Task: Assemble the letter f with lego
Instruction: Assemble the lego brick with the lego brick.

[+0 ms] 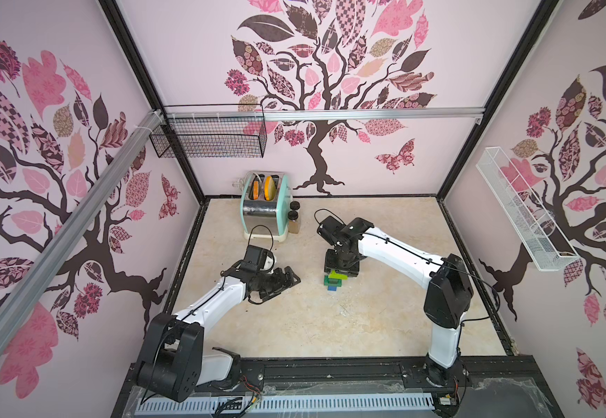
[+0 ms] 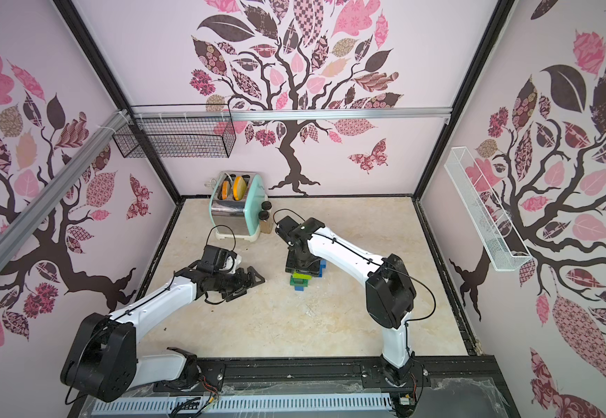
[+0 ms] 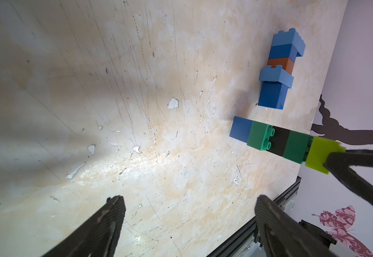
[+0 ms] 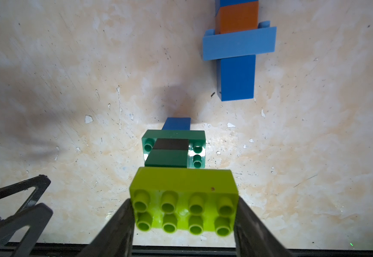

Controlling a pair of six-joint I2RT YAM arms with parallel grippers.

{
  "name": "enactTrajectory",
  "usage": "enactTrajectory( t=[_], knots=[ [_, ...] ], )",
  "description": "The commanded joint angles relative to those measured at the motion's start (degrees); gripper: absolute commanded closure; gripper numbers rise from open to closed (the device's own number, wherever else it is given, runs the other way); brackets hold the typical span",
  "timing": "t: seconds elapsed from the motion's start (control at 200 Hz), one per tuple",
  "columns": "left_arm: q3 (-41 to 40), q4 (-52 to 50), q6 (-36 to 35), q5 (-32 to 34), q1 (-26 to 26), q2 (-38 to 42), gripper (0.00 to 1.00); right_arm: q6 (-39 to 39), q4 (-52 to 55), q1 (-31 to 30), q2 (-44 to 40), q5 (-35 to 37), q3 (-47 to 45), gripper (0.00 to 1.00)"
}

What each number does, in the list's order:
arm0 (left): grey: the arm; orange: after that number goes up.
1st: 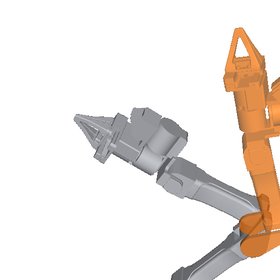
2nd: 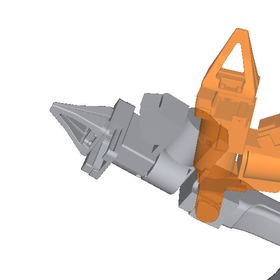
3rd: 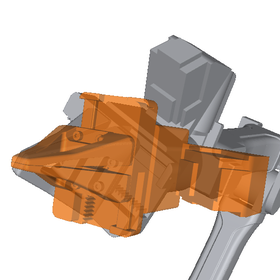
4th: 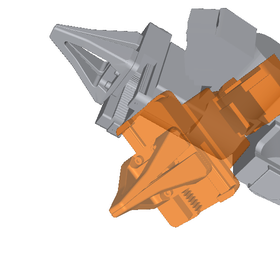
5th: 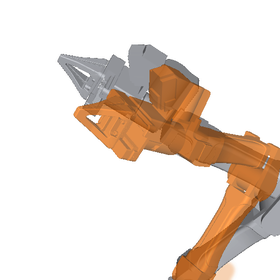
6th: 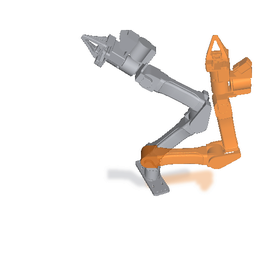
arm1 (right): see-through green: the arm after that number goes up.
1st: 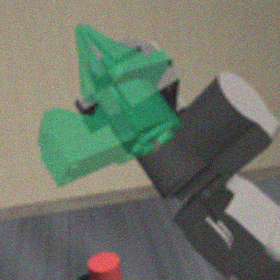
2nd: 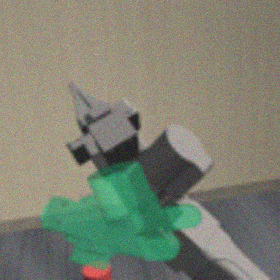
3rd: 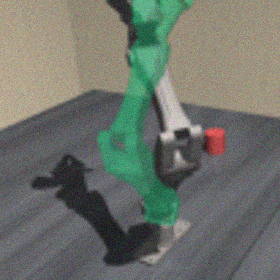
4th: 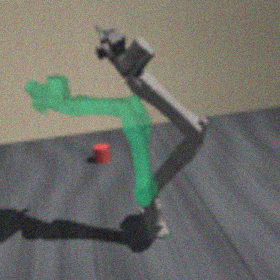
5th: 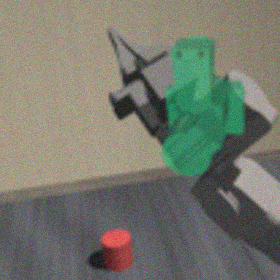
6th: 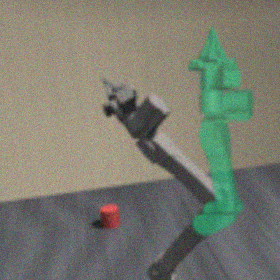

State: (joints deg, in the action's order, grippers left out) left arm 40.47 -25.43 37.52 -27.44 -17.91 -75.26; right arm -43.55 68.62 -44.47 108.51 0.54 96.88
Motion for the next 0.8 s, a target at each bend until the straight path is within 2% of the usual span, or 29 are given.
enactTrajectory(
  t=[0.0, 0.43, 0.79],
  knots=[
    [-0.56, -0.38, -0.76, 0.46, 0.22, -0.28, 0.05, -0.55, 0.13, -0.42, -0.23, 1.69, -2.41, 0.44],
    [-0.43, -0.58, -0.74, 1.07, 0.25, -0.49, 0.05, -1.89, -2.67, -1.27, 0.28, 1.71, -7.30, 0.44],
    [-0.65, -0.40, -0.77, 1.25, 0.18, -0.40, 0.05, -0.67, -0.29, -1.53, 2.61, 2.47, -4.86, 0.44]
  ],
)
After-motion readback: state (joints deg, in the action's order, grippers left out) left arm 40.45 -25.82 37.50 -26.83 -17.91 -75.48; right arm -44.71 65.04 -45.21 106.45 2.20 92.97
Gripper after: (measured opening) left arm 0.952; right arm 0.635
